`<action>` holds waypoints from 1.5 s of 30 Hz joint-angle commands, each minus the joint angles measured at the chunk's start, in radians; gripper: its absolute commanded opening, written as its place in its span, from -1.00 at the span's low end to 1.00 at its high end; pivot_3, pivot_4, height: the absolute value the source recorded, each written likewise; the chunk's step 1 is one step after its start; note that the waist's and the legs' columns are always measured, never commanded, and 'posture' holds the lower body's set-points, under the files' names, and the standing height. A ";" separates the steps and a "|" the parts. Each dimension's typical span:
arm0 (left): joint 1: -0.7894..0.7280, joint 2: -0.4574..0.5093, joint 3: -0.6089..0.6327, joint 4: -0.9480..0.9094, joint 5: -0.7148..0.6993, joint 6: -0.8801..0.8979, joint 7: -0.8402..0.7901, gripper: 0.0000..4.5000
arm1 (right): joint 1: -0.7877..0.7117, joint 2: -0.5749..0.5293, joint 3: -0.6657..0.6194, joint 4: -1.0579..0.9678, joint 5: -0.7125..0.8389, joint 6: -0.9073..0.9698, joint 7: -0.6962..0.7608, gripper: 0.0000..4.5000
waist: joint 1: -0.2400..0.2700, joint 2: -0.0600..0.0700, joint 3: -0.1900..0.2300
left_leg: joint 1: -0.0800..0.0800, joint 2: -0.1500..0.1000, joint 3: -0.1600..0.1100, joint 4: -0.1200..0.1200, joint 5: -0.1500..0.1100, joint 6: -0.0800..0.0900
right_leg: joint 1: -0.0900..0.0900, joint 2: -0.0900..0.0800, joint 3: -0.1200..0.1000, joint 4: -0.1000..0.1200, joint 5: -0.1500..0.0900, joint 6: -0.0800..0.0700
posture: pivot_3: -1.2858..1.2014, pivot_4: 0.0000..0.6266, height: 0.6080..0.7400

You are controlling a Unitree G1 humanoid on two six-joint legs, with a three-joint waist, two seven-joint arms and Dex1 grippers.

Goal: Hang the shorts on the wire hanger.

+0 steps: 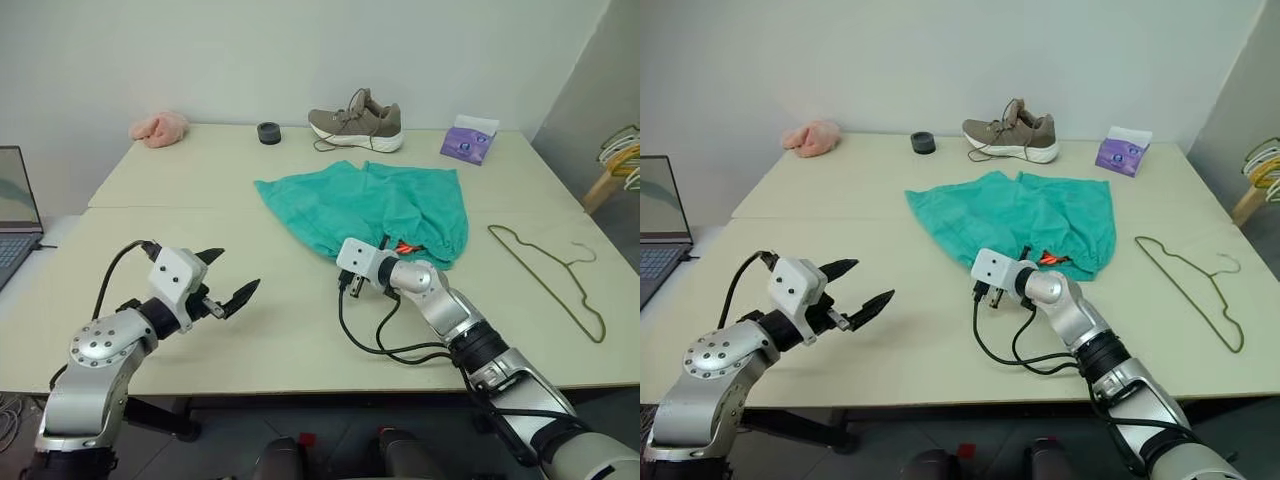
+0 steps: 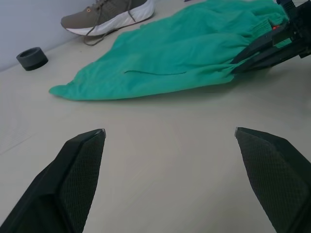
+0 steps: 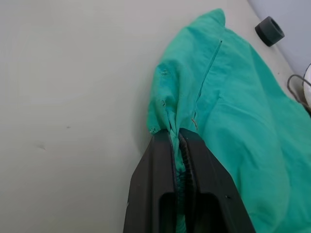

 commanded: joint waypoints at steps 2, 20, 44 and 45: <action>-0.056 0.001 -0.037 0.034 0.053 -0.071 -0.003 1.00 | -0.003 -0.036 -0.062 -0.178 0.086 0.059 0.121 -0.99 | -0.002 0.000 0.000 | 0.000 0.000 0.000 0.000 0.000 0.000 | 0.000 0.000 0.000 0.000 0.000 0.000 | 0.02 -0.77 1.00; -0.453 0.002 -0.236 0.678 0.395 -0.672 0.033 1.00 | 0.088 -0.242 -0.087 -0.717 0.296 0.349 0.422 -0.99 | -0.018 0.000 0.000 | 0.000 0.001 0.001 0.000 0.000 0.000 | 0.000 0.003 -0.002 -0.001 0.000 0.000 | -0.06 -0.75 1.00; -0.719 0.069 -0.487 1.279 0.790 -1.071 0.286 -0.99 | 0.133 -0.429 -0.218 -0.933 0.582 0.578 0.487 -1.00 | -0.099 0.000 0.000 | -0.004 0.002 0.001 0.001 -0.001 -0.002 | -0.003 0.000 -0.005 0.000 0.000 0.001 | -0.11 -0.73 1.00; -0.719 0.072 -0.488 1.271 0.789 -1.078 0.281 -0.99 | 0.134 -0.437 -0.221 -0.933 0.592 0.580 0.491 -1.00 | -0.101 0.000 0.000 | -0.004 0.002 0.001 0.001 -0.001 -0.002 | -0.003 -0.001 -0.005 0.000 0.000 0.001 | -0.11 -0.73 1.00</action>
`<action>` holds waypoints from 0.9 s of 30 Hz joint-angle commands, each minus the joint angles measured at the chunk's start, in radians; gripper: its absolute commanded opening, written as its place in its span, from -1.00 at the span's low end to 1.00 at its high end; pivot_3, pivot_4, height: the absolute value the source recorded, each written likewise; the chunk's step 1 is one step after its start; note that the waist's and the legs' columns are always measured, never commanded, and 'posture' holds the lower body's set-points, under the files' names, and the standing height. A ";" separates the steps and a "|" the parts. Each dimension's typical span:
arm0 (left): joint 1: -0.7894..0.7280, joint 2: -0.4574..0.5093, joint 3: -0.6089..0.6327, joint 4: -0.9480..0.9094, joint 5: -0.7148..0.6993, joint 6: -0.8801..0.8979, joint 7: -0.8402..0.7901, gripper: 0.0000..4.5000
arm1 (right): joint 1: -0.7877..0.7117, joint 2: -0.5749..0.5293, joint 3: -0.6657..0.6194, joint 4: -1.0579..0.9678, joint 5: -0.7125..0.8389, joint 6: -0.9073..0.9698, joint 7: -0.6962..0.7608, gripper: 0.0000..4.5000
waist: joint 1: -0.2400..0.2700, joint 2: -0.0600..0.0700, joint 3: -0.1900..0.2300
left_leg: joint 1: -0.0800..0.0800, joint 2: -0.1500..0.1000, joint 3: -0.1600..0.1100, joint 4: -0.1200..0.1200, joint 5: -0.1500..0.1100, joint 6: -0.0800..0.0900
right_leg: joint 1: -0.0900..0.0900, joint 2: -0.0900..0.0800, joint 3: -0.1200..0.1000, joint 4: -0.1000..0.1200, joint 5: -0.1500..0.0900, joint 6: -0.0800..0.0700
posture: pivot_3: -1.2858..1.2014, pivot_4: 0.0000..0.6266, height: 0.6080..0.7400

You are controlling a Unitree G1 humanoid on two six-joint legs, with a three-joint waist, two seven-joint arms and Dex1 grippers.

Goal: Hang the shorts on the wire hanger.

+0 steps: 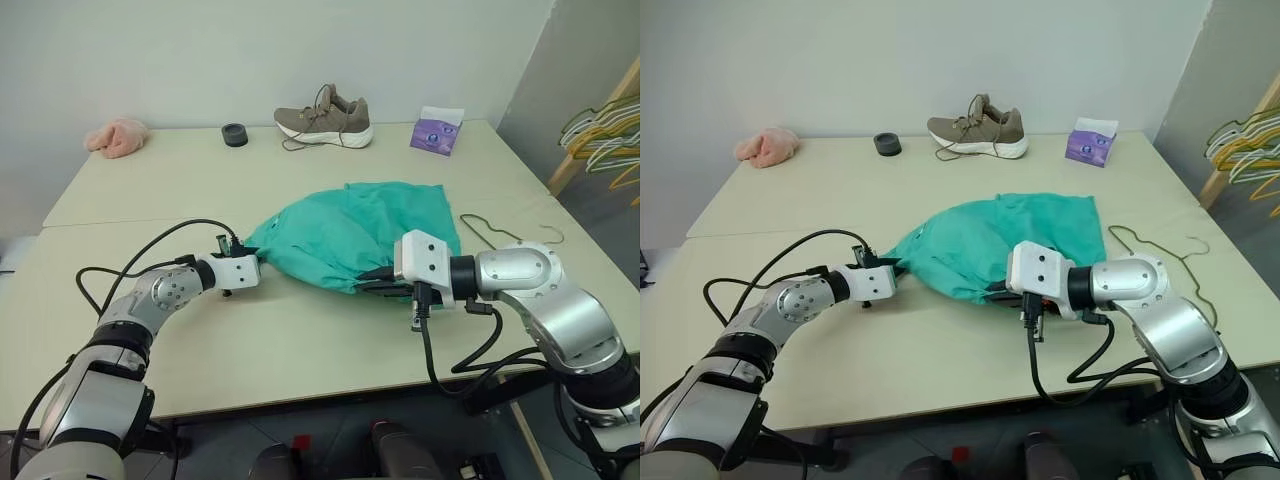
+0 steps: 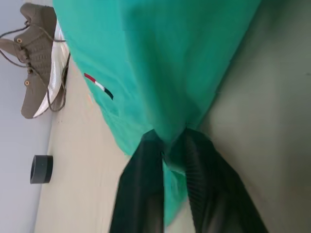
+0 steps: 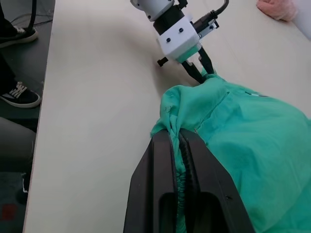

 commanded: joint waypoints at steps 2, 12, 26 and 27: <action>-0.016 0.023 -0.009 -0.033 0.002 -0.043 -0.001 -0.99 | -0.003 -0.033 -0.039 -0.029 0.055 0.004 0.021 -1.00 | -0.006 0.000 0.000 | 0.000 0.000 0.000 0.000 0.000 0.000 | 0.000 0.000 0.000 0.000 0.000 0.000 | -0.11 -0.73 1.00; 0.076 0.124 0.047 -0.254 -0.182 -0.051 -0.163 -0.99 | 0.060 -0.174 -0.102 -0.035 0.198 0.017 0.140 -1.00 | -0.012 0.000 0.000 | 0.000 0.001 -0.002 0.000 0.000 0.000 | 0.000 0.000 0.002 0.000 0.000 0.000 | -0.09 -0.71 1.00; -0.119 -0.056 0.106 -0.531 -0.655 0.762 -0.629 -0.99 | -0.822 0.029 0.172 1.534 -0.455 -0.830 -0.031 -1.00 | -0.011 0.008 0.007 | 0.000 0.002 0.007 0.003 0.001 0.002 | -0.003 0.009 0.009 0.001 0.003 0.000 | -0.05 -0.79 1.00; -0.186 -0.088 0.123 -0.463 -0.629 0.745 -0.556 -0.99 | -0.883 0.063 0.203 1.602 -0.519 -0.891 -0.124 -1.00 | -0.013 0.008 0.007 | -0.004 0.002 0.008 0.003 0.002 0.002 | -0.006 0.009 0.010 0.001 0.003 0.001 | -0.04 -0.80 1.00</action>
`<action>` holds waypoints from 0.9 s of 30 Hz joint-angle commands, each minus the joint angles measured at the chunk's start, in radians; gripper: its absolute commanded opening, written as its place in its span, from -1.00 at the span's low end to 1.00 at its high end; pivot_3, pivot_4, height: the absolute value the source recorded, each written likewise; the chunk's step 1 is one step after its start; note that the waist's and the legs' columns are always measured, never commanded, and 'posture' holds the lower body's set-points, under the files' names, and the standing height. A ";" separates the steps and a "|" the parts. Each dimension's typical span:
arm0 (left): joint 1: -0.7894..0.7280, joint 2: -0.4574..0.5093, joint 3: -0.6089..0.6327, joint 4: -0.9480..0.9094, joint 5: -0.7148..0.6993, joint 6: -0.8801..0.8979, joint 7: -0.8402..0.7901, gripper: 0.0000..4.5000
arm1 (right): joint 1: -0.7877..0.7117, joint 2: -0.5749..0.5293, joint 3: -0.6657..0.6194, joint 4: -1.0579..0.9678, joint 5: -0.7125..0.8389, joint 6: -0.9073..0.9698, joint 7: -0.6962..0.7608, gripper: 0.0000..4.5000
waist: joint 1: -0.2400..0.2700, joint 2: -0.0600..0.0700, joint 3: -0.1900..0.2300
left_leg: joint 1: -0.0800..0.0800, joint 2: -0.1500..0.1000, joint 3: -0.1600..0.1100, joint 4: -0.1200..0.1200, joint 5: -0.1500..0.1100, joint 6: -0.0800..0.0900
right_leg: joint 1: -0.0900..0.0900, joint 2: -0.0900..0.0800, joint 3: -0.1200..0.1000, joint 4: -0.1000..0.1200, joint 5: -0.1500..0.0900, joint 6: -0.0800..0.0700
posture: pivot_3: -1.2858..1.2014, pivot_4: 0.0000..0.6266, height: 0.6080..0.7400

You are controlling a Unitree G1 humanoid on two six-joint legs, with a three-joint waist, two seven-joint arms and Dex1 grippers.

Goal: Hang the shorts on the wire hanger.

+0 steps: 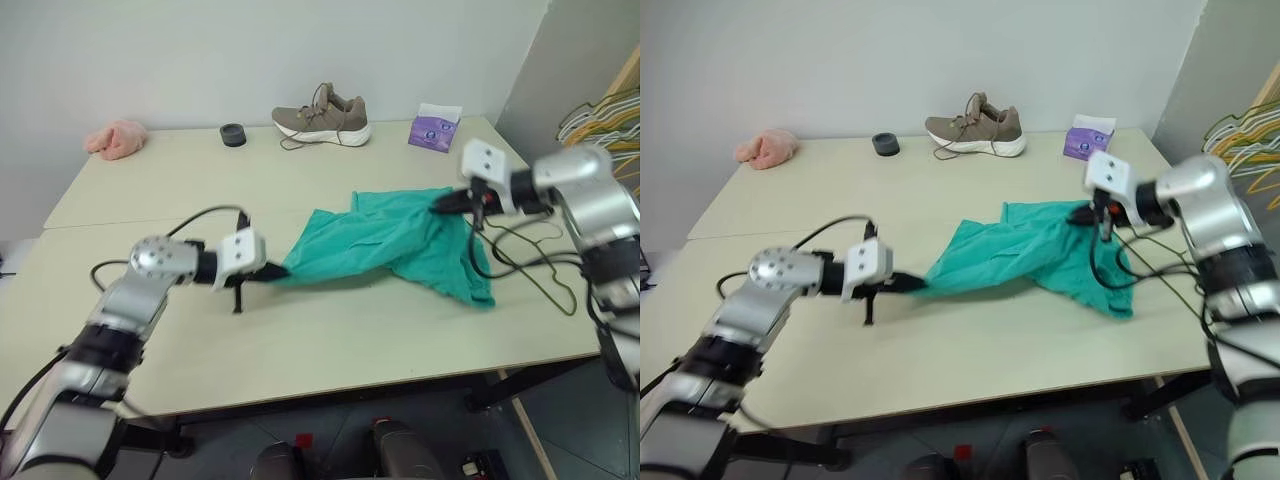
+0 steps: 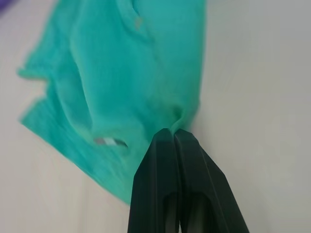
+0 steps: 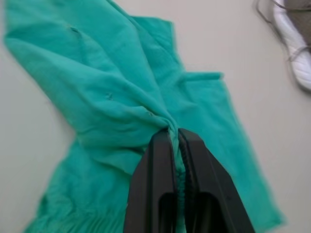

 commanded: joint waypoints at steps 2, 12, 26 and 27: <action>-0.264 -0.088 0.098 0.278 0.095 -0.066 0.287 -0.99 | -0.244 0.118 0.100 0.281 -0.262 -0.273 -0.400 -1.00 | -0.008 0.001 0.000 | -0.007 0.001 0.000 0.001 0.002 -0.003 | -0.007 0.000 0.002 0.001 0.000 0.000 | -0.04 -0.82 1.00; -0.552 0.001 0.151 0.564 0.230 -0.285 0.444 -0.99 | -0.533 0.269 -0.002 0.408 -0.308 -0.469 -0.746 -1.00 | -0.038 0.001 -0.001 | -0.023 0.002 0.003 -0.007 0.006 -0.014 | -0.027 -0.008 0.001 0.002 0.000 0.000 | -0.03 -0.85 1.00; -0.007 0.324 0.249 -0.224 -0.074 0.223 0.000 -0.99 | 0.068 0.113 -0.031 -0.107 0.111 -0.809 -0.101 -1.00 | -0.007 -0.002 -0.008 | -0.002 0.002 0.000 -0.002 0.005 -0.014 | 0.001 -0.007 0.000 0.001 0.000 0.005 | -0.03 -0.75 1.00; 0.072 0.344 0.265 -0.303 -0.113 0.283 -0.026 -0.99 | 0.143 0.091 -0.021 -0.203 0.145 -0.768 -0.051 -1.00 | -0.002 -0.001 -0.008 | -0.003 0.002 -0.001 -0.002 0.004 -0.013 | 0.001 -0.008 0.000 0.000 0.000 0.004 | -0.03 -0.75 1.00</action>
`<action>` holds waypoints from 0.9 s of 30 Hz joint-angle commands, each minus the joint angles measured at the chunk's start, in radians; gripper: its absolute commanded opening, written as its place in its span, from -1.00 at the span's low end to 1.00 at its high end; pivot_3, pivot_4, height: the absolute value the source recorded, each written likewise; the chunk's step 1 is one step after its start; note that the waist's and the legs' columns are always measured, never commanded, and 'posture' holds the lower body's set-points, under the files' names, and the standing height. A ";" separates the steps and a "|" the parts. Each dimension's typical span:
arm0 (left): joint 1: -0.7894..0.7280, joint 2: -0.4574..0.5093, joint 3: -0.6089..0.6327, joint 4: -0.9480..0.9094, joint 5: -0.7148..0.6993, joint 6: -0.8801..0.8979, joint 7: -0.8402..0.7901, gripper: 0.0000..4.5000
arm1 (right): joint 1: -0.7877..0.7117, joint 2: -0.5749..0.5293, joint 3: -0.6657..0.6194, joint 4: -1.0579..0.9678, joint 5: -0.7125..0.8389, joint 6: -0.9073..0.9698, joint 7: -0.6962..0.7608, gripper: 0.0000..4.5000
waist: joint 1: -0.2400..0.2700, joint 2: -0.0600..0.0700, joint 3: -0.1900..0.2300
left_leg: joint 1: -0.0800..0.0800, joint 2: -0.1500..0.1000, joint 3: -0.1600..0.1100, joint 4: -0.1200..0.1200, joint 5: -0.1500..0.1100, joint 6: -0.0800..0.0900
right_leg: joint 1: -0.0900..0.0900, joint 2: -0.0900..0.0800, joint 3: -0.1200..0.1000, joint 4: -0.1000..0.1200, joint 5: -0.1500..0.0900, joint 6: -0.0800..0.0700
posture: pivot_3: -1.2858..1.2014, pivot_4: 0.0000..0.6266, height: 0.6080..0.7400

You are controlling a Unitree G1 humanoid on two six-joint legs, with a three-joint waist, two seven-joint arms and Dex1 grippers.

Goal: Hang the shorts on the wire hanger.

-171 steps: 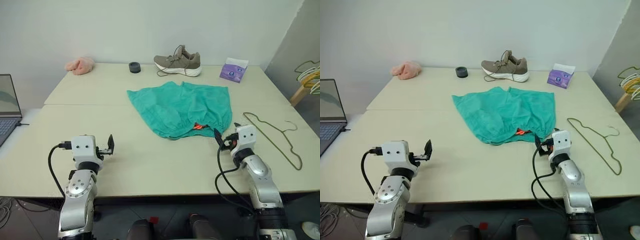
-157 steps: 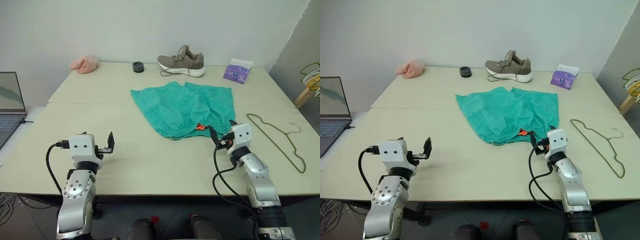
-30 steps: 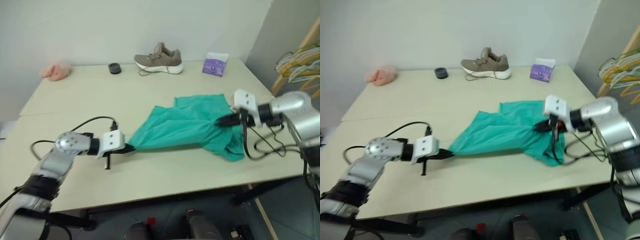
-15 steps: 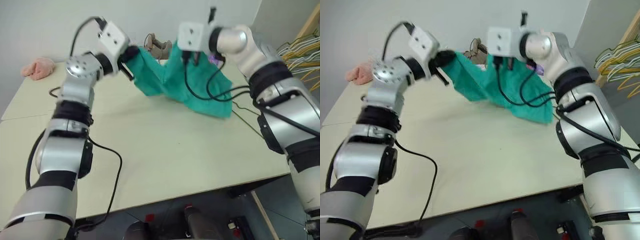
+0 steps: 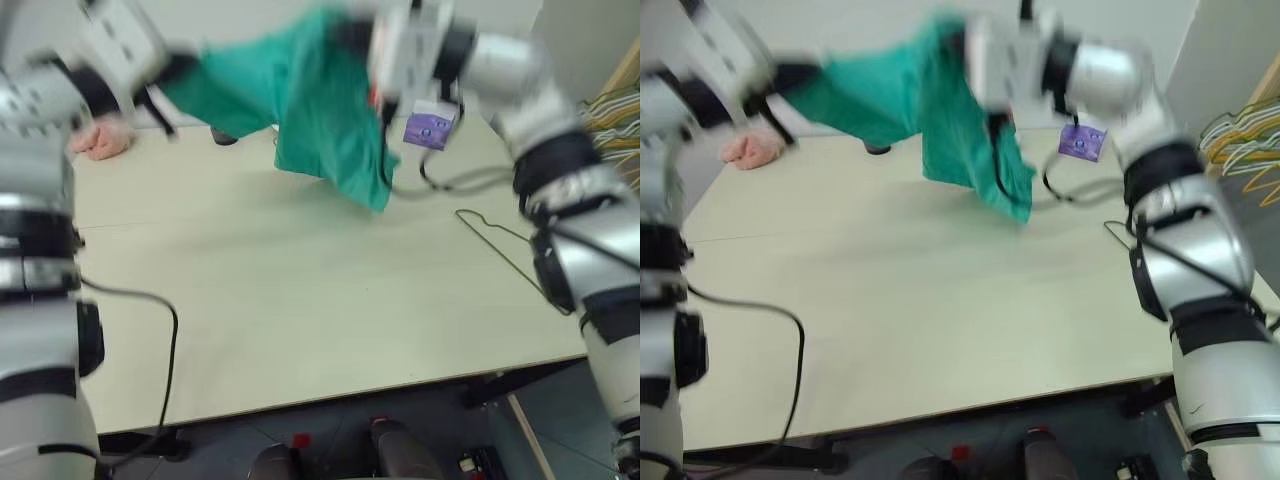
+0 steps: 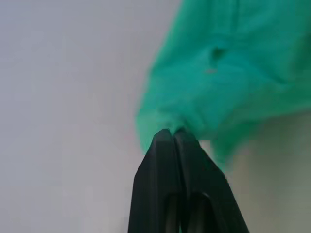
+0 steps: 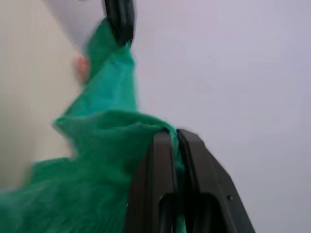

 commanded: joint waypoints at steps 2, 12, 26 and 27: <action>0.311 0.090 0.083 -0.391 -0.259 0.333 -0.168 -0.99 | 0.309 -0.124 0.043 -0.466 0.218 0.221 0.272 -1.00 | 0.009 0.005 0.006 | -0.007 0.000 -0.003 0.005 0.000 0.000 | -0.005 -0.001 -0.002 0.001 0.000 0.000 | -0.03 -0.75 1.00; 0.877 0.185 0.099 -0.843 -0.510 0.624 -0.297 -0.99 | 0.697 -0.355 0.041 -1.018 0.305 0.743 0.432 -1.00 | 0.032 0.006 0.007 | 0.020 0.003 -0.006 0.009 -0.004 0.000 | 0.015 0.008 -0.003 0.010 -0.011 -0.007 | -0.05 -0.76 1.00; 0.881 0.163 0.011 -0.805 -0.444 0.577 -0.305 -0.99 | 0.856 -0.374 0.005 -1.060 0.215 0.890 0.409 -1.00 | 0.063 0.005 0.007 | 0.022 0.003 -0.001 0.009 -0.005 0.001 | 0.014 0.013 0.002 0.009 -0.011 -0.007 | -0.06 -0.75 1.00; 0.891 0.161 0.008 -0.802 -0.439 0.568 -0.309 -0.99 | 0.864 -0.380 0.001 -1.066 0.220 0.899 0.413 -1.00 | 0.063 0.005 0.007 | 0.021 0.003 -0.001 0.008 -0.005 0.001 | 0.014 0.013 0.002 0.008 -0.011 -0.007 | -0.06 -0.74 1.00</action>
